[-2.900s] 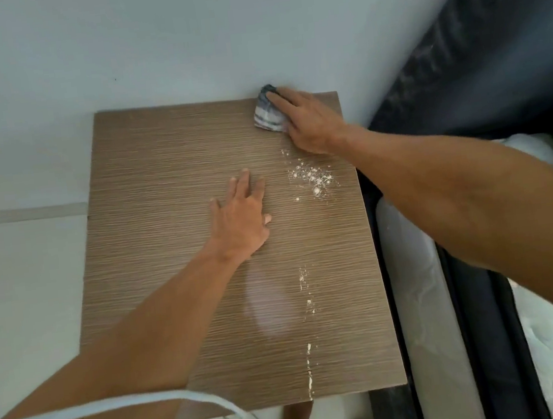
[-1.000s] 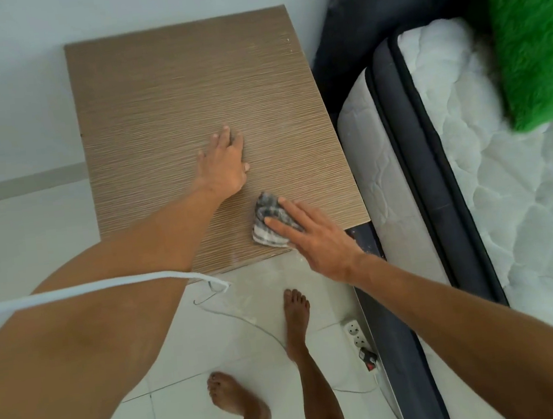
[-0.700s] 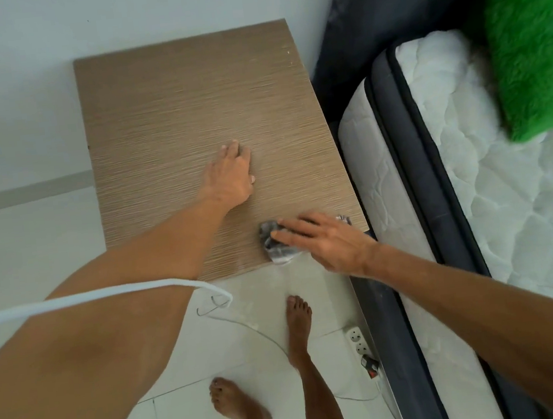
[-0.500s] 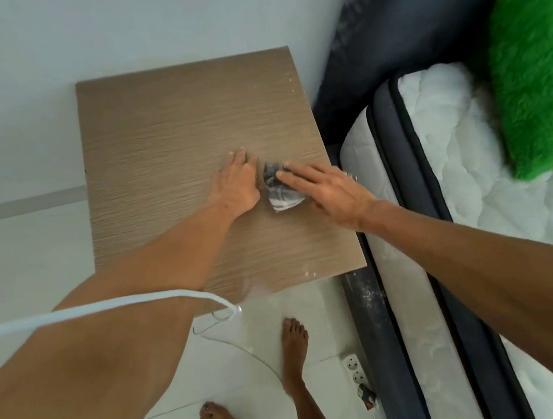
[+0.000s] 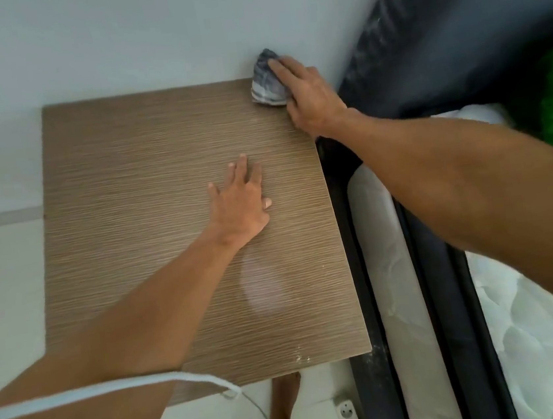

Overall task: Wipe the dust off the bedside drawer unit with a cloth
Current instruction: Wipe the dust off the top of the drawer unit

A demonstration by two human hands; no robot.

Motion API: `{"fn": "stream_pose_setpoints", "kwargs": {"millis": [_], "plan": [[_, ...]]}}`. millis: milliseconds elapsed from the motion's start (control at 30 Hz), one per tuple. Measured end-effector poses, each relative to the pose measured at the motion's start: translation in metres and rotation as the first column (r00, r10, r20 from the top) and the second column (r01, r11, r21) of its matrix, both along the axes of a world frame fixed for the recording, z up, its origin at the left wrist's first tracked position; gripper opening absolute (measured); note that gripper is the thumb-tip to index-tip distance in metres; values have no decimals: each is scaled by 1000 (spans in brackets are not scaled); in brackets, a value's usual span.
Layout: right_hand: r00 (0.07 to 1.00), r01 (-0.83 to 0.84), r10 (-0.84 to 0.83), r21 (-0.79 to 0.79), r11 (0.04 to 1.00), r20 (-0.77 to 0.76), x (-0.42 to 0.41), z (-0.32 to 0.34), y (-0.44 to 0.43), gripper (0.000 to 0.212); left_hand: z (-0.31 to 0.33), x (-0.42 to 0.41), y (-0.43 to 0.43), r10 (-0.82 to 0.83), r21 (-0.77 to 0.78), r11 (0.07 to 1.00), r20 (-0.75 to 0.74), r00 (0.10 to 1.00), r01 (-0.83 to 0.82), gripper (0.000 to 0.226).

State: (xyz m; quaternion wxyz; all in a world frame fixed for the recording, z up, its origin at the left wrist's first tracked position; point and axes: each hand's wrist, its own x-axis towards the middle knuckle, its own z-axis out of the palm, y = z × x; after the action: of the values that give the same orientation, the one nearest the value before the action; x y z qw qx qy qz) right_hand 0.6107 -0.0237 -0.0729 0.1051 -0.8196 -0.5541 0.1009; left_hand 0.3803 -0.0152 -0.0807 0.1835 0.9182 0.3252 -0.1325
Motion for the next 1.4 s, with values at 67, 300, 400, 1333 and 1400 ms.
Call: {"fn": "stream_pose_setpoints", "kwargs": {"millis": [67, 300, 400, 1333, 1400], "plan": [[1000, -11, 11, -93, 996, -6, 1, -8, 8, 64, -1, 1, 1, 5, 1, 1000, -3, 1000, -5, 71], [997, 56, -47, -170, 984, 59, -32, -20, -16, 58, 2, 2, 0, 6, 3, 1000, -11, 1000, -6, 70], [997, 42, -29, -191, 981, 71, -62, -19, -54, 57, 4, 2, 0, 17, -25, 1000, -14, 1000, -17, 71], [911, -410, 410, -205, 889, -42, -288, 13, -307, 95, 12, -97, -72, -228, -52, 973, -114, 967, 223, 74], [917, -399, 387, -161, 903, -99, -274, 16, -306, 88, 12, -103, -75, -224, -57, 974, -102, 969, 219, 75]]}}
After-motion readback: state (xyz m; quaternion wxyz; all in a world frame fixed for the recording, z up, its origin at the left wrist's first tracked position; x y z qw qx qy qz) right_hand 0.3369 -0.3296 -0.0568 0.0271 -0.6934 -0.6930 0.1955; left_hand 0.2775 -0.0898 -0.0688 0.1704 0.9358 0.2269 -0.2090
